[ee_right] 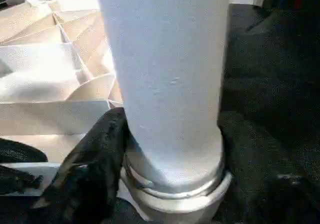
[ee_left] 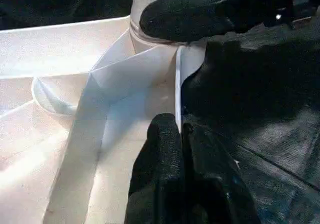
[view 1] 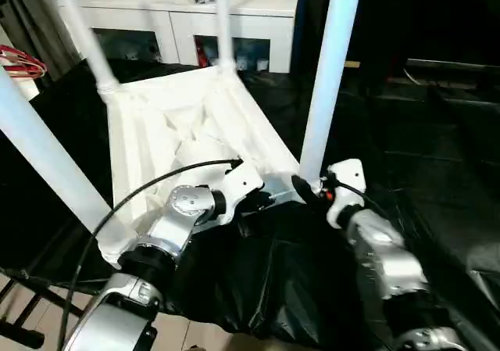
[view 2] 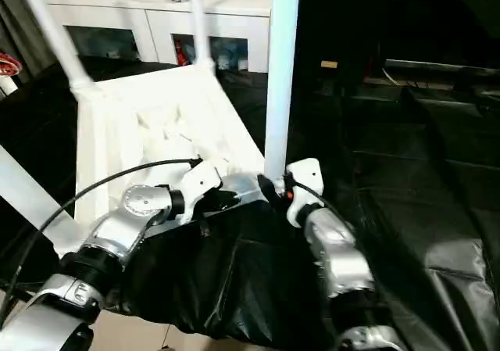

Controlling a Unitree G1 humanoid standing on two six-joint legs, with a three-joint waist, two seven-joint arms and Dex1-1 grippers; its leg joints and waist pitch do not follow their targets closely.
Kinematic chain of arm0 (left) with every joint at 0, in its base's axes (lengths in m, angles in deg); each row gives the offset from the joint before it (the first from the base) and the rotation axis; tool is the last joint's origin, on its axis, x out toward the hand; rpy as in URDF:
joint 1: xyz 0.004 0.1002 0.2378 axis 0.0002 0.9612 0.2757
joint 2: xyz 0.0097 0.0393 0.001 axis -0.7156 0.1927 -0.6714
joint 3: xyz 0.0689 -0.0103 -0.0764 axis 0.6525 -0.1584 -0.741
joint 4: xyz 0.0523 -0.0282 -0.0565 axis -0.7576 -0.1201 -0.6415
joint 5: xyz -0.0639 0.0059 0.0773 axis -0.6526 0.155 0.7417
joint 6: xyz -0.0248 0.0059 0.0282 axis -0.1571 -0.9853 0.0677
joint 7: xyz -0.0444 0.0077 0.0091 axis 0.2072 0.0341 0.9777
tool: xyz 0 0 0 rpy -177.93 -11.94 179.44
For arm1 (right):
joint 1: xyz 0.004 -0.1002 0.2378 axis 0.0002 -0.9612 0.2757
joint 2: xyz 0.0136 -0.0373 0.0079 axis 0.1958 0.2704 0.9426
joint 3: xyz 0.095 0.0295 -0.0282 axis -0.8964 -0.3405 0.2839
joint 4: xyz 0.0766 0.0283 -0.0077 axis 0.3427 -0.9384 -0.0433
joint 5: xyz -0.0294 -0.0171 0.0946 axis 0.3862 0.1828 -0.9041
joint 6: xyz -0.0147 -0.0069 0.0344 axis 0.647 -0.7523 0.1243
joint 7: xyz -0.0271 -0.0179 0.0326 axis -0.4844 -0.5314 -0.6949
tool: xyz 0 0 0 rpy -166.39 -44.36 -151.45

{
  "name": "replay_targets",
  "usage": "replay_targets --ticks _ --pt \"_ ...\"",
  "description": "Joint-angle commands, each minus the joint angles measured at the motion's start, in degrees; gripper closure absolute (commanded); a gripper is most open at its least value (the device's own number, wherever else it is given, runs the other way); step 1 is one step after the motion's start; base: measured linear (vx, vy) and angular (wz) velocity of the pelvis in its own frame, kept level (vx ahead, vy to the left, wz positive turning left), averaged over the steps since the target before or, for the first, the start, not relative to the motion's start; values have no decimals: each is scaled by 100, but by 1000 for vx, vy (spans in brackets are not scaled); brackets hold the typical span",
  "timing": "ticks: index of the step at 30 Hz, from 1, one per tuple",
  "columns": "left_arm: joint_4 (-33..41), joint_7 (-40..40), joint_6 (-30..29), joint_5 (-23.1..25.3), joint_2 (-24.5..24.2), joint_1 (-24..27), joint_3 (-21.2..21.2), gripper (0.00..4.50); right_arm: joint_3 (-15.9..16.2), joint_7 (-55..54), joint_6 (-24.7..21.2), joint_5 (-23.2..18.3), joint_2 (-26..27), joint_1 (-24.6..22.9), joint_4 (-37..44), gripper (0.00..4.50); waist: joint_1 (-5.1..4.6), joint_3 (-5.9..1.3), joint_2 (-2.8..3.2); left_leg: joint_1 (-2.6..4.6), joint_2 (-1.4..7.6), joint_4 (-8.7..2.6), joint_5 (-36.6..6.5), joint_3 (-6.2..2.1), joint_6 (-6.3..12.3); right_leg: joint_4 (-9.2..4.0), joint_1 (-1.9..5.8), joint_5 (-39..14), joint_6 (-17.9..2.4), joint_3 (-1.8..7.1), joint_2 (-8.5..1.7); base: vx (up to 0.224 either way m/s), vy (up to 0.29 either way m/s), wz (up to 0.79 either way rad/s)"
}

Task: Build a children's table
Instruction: Rotate leg to tighten

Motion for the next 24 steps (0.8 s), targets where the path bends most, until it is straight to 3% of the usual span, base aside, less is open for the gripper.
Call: replay_targets --ticks 1,3,6,7,9,12,14,17,20,24 --pt "373 183 183 -252 503 92 364 450 337 101 -137 190 97 -36 -169 117 13 -275 -96 -32 86 -345 -1009 -5 275 -449 282 -979 -995 218 -261 0 0 0" --pt "393 181 171 -250 499 105 361 450 330 96 -123 197 69 -46 -154 88 35 -289 -94 -21 93 -331 -934 -2 309 -431 284 -802 -1040 221 -262 0 0 0" --pt "519 358 150 -303 409 182 350 450 376 492 -17 238 -286 -205 155 81 94 -302 -101 -15 93 -295 -765 12 439 -381 299 -327 -1141 224 -249 0 0 0" --pt "610 521 158 -331 306 249 371 450 366 1037 23 45 -647 -404 534 81 108 -300 -129 -9 92 -289 -748 18 473 -384 310 -263 -1137 224 -239 0 0 0" --pt "636 574 162 -337 270 269 381 450 354 1209 30 -30 -762 -468 651 81 177 -313 -128 -26 104 -262 -614 15 623 -346 326 -1 -1147 230 -249 0 0 0" --pt "730 760 172 -379 108 342 382 450 187 2108 -122 -523 -1242 -751 1190 81 206 -299 -126 -36 108 -266 -712 17 715 -373 313 -173 -1172 217 -247 0 0 0" --pt "770 915 189 -416 -3 377 397 450 129 2595 -229 -738 -1550 -896 1431 81 215 -276 -140 -53 113 -286 -919 7 682 -424 321 -696 -1070 205 -268 0 0 0" --pt "811 1046 199 -434 -121 405 403 450 87 3024 -301 -917 -1887 -1024 1603 81 203 -268 -157 -58 117 -292 -981 5 617 -453 298 -1079 -971 209 -275 0 0 0" --pt "858 1238 195 -439 -238 429 383 450 99 3314 -366 -1056 -2110 -1091 1750 81 204 -269 -162 -57 111 -291 -968 5 583 -468 293 -1231 -932 208 -274 0 0 0" --pt "889 1541 253 -462 -428 451 459 450 154 3516 -469 -1111 -2204 -1060 1856 81 205 -285 -162 -62 114 -279 -827 -3 592 -436 287 -1054 -975 200 -268 0 0 0"
